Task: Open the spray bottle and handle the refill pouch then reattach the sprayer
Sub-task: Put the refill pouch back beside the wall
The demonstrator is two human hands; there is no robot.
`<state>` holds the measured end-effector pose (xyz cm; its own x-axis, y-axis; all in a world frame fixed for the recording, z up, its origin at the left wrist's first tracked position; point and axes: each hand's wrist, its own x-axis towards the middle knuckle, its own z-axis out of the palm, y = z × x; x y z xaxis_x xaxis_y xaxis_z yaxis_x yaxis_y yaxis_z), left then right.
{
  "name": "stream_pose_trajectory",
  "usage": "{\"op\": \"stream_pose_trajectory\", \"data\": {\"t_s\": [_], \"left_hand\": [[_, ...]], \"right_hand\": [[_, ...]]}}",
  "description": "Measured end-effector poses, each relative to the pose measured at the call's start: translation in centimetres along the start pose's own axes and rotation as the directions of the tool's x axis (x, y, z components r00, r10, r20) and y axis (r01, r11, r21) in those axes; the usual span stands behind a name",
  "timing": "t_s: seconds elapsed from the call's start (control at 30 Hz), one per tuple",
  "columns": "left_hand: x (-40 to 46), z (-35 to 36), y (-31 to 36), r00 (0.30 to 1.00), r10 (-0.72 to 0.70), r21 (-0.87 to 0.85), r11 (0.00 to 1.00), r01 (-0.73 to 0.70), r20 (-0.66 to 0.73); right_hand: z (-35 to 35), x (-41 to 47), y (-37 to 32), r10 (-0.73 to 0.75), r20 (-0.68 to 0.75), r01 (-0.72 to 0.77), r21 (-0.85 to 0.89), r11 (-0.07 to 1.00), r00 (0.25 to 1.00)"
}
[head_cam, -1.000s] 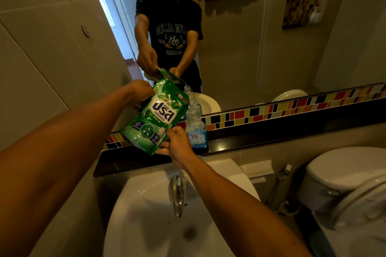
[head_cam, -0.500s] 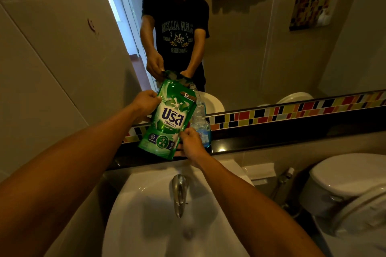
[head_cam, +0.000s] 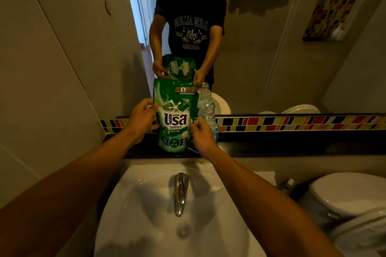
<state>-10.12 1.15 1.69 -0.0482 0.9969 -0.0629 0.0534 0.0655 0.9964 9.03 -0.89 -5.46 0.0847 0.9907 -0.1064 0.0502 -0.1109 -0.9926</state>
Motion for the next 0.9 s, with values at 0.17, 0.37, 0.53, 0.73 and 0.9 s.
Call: {"op": "stream_pose_trajectory", "data": {"t_s": [0.17,0.37,0.53,0.73,0.9], "left_hand": [[0.0,-3.5,-2.6,0.999,-0.027,-0.116,0.993,0.022,-0.045],[0.8,-7.7,-4.9,0.988,-0.083,-0.152,0.986,0.062,-0.133],[2.0,-11.0,-6.2,0.977,-0.100,-0.209,0.976,0.060,-0.190],[3.6,-14.5,-7.7,0.970,-0.083,-0.230,0.973,0.029,-0.227],[5.1,-16.5,-8.3,0.953,-0.096,-0.230,0.973,0.029,-0.286]], "right_hand": [[2.0,1.4,0.0,-0.087,0.023,0.089,-0.177,0.980,0.996],[6.7,3.0,1.0,-0.011,0.097,0.032,-0.223,0.974,0.995],[10.7,4.5,2.3,0.018,0.113,0.010,-0.246,0.969,0.993],[15.1,6.6,2.9,0.033,0.141,0.002,-0.244,0.970,0.990],[18.2,8.5,3.5,0.046,0.153,-0.004,-0.259,0.966,0.987]]}}
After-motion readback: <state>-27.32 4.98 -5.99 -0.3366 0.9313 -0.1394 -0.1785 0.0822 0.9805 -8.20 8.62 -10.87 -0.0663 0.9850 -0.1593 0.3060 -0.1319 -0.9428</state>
